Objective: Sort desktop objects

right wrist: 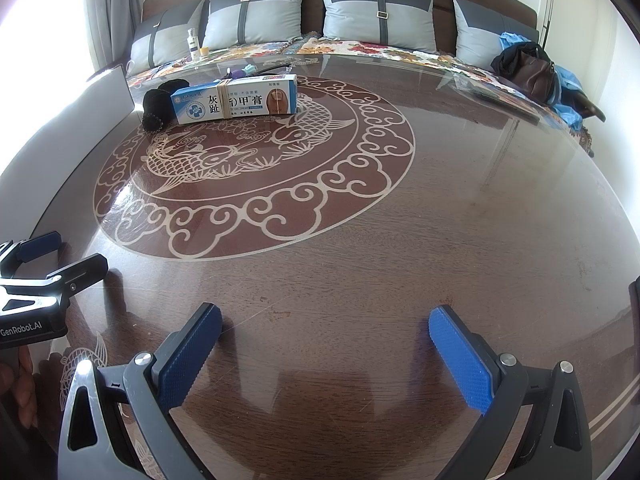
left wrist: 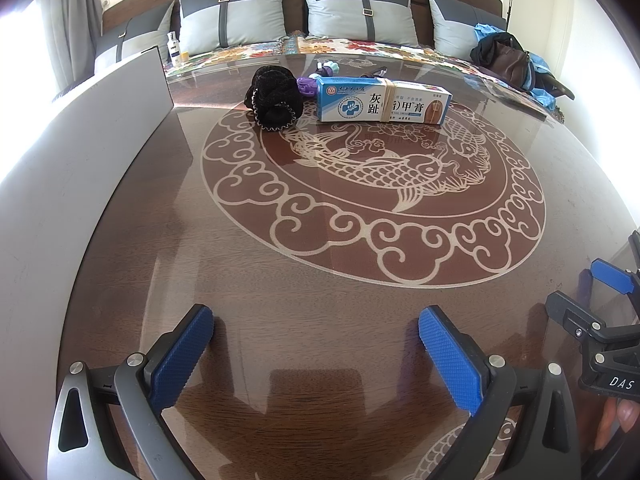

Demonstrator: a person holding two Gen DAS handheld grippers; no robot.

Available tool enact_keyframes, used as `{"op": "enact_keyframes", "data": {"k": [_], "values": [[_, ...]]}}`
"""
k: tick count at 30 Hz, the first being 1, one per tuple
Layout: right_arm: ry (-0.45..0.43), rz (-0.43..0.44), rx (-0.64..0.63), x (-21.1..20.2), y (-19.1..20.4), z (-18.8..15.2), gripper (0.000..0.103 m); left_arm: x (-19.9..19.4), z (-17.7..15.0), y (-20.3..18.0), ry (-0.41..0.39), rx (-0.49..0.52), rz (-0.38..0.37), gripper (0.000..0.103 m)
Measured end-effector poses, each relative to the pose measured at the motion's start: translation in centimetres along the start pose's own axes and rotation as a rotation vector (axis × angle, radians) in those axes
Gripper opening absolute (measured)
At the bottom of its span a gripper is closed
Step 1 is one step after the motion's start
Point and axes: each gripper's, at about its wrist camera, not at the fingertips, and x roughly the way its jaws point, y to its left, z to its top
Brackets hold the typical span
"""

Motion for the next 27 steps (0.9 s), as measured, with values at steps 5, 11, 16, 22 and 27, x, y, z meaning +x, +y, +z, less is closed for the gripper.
{"op": "enact_keyframes", "data": {"k": [5,11,16,22,27], "values": [[0.000,0.000,0.000,0.0,0.0,0.0,0.103,-0.1,0.0,0.1,0.010,0.009,-0.006,0.103],[0.000,0.000,0.000,0.0,0.0,0.0,0.103,1.3,2.1,1.5,0.066,0.015,-0.014,0.103],[0.000,0.000,0.000,0.0,0.0,0.0,0.103,4.3,6.3,3.5,0.103,0.002,-0.004,0.103],[0.000,0.000,0.000,0.0,0.0,0.0,0.103,7.8,11.1,5.2,0.115,-0.016,0.007,0.103],[0.000,0.000,0.000,0.0,0.0,0.0,0.103,10.2,14.5,5.4,0.132,-0.019,0.010,0.103]]}}
